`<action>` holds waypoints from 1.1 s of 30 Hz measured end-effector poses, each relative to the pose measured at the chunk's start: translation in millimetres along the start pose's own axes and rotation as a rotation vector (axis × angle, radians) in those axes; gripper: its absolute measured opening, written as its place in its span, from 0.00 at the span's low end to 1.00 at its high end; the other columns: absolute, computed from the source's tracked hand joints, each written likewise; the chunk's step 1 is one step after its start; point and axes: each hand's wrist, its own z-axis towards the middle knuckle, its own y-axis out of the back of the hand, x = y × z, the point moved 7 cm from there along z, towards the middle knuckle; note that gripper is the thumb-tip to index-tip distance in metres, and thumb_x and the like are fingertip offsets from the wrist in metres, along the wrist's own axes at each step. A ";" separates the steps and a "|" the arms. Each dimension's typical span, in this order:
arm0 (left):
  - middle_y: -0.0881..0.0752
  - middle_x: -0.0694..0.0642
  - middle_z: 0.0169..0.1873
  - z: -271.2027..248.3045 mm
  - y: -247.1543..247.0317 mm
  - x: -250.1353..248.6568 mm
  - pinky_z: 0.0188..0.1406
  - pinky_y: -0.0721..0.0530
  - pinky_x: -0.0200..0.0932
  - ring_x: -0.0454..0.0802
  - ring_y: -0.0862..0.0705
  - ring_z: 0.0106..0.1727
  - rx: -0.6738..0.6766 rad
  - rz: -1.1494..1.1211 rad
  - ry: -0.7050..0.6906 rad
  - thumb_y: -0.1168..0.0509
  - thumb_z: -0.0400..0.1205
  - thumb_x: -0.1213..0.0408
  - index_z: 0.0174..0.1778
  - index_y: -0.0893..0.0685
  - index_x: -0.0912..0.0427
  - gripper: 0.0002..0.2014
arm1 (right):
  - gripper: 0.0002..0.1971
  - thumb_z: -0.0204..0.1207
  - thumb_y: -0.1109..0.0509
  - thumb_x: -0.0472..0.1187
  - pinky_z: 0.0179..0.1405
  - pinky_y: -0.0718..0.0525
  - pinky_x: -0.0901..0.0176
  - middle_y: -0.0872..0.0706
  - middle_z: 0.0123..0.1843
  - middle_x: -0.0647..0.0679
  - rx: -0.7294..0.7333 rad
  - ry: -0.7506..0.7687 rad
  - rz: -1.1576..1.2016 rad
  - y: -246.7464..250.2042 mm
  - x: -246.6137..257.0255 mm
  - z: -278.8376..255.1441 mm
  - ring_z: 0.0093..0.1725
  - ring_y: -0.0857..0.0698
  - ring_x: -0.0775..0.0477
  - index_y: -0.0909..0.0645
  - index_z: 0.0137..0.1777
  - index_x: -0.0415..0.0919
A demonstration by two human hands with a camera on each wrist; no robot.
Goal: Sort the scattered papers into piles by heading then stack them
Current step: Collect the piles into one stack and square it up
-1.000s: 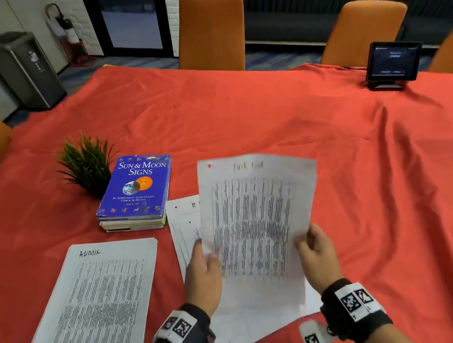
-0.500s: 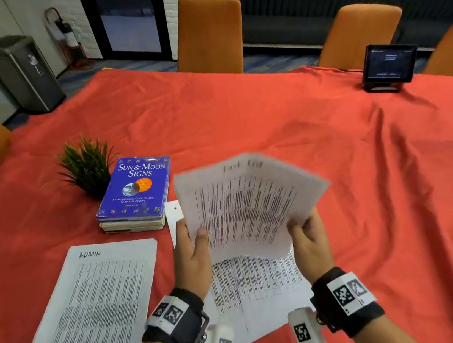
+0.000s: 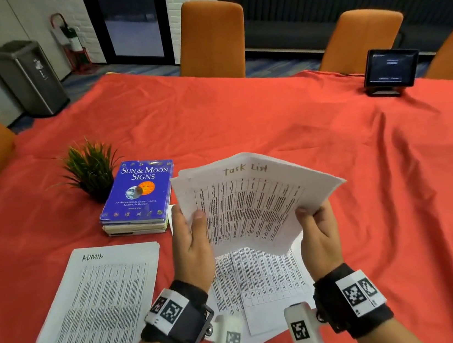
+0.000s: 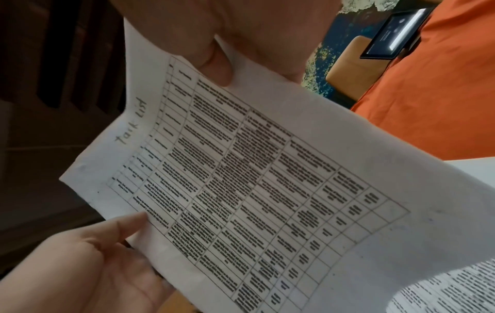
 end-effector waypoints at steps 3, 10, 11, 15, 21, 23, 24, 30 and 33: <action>0.17 0.32 0.60 -7.8 3.1 15.8 0.61 0.26 0.22 0.26 0.21 0.63 0.009 0.029 0.034 0.45 0.87 0.66 0.64 0.28 0.33 0.19 | 0.19 0.82 0.46 0.21 0.49 0.18 0.68 0.13 0.45 0.64 -0.008 -0.077 -0.066 3.5 -21.7 -12.4 0.47 0.17 0.63 0.24 0.56 0.45; 0.21 0.37 0.62 -23.2 7.7 56.1 0.55 0.27 0.14 0.16 0.23 0.57 0.017 0.082 0.172 0.46 0.88 0.69 0.69 0.31 0.40 0.20 | 0.17 0.83 0.45 0.25 0.61 0.17 0.50 0.13 0.56 0.49 0.037 -0.210 -0.124 3.9 -51.3 -27.8 0.59 0.16 0.47 0.24 0.66 0.40; 0.20 0.37 0.62 -23.2 7.4 55.3 0.55 0.27 0.15 0.17 0.22 0.58 0.017 0.077 0.167 0.46 0.88 0.69 0.71 0.31 0.42 0.20 | 0.17 0.84 0.45 0.26 0.59 0.16 0.55 0.13 0.55 0.52 0.036 -0.194 -0.115 4.1 -46.9 -26.8 0.57 0.16 0.50 0.24 0.65 0.41; 0.17 0.36 0.58 -25.9 10.6 67.7 0.59 0.23 0.25 0.30 0.19 0.61 0.014 0.113 0.194 0.46 0.88 0.68 0.67 0.28 0.42 0.17 | 0.16 0.84 0.45 0.26 0.56 0.17 0.63 0.14 0.55 0.51 0.036 -0.219 -0.116 6.9 -53.1 -33.0 0.56 0.16 0.54 0.24 0.65 0.40; 0.25 0.44 0.64 -35.4 20.3 90.3 0.65 0.33 0.26 0.46 0.26 0.72 0.096 0.263 0.334 0.46 0.88 0.65 0.72 0.35 0.49 0.17 | 0.19 0.84 0.44 0.28 0.49 0.21 0.67 0.15 0.53 0.55 0.076 -0.296 -0.229 -0.7 -63.5 -40.1 0.48 0.16 0.70 0.24 0.55 0.57; 0.26 0.46 0.68 -29.0 35.1 89.8 0.74 0.34 0.40 0.46 0.28 0.74 0.095 0.286 0.394 0.46 0.88 0.62 0.77 0.37 0.50 0.20 | 0.17 0.83 0.42 0.29 0.47 0.19 0.67 0.15 0.52 0.54 0.110 -0.279 -0.245 -11.3 -59.1 -34.7 0.49 0.16 0.66 0.25 0.53 0.57; 0.23 0.48 0.70 -23.7 45.3 86.7 0.76 0.31 0.47 0.47 0.25 0.73 0.092 0.315 0.391 0.46 0.88 0.60 0.77 0.35 0.51 0.20 | 0.16 0.83 0.41 0.30 0.49 0.17 0.63 0.15 0.54 0.53 0.143 -0.289 -0.260 -18.6 -59.4 -33.2 0.51 0.16 0.62 0.24 0.54 0.55; 0.13 0.50 0.39 -1.6 161.5 66.5 0.41 0.17 0.49 0.51 0.15 0.39 0.032 0.582 0.382 0.43 0.85 0.62 0.53 0.22 0.46 0.07 | 0.16 0.79 0.40 0.31 0.47 0.11 0.54 0.11 0.57 0.48 0.533 -0.591 -0.354 -97.8 -85.1 -60.8 0.52 0.11 0.50 0.25 0.64 0.45; 0.16 0.56 0.38 -8.3 232.9 72.4 0.37 0.21 0.47 0.55 0.18 0.36 -0.011 0.702 0.497 0.43 0.85 0.65 0.55 0.22 0.48 0.08 | 0.15 0.77 0.40 0.29 0.37 0.11 0.56 0.11 0.53 0.41 0.752 -0.675 -0.370 -150.1 -96.4 -89.8 0.47 0.10 0.41 0.25 0.63 0.40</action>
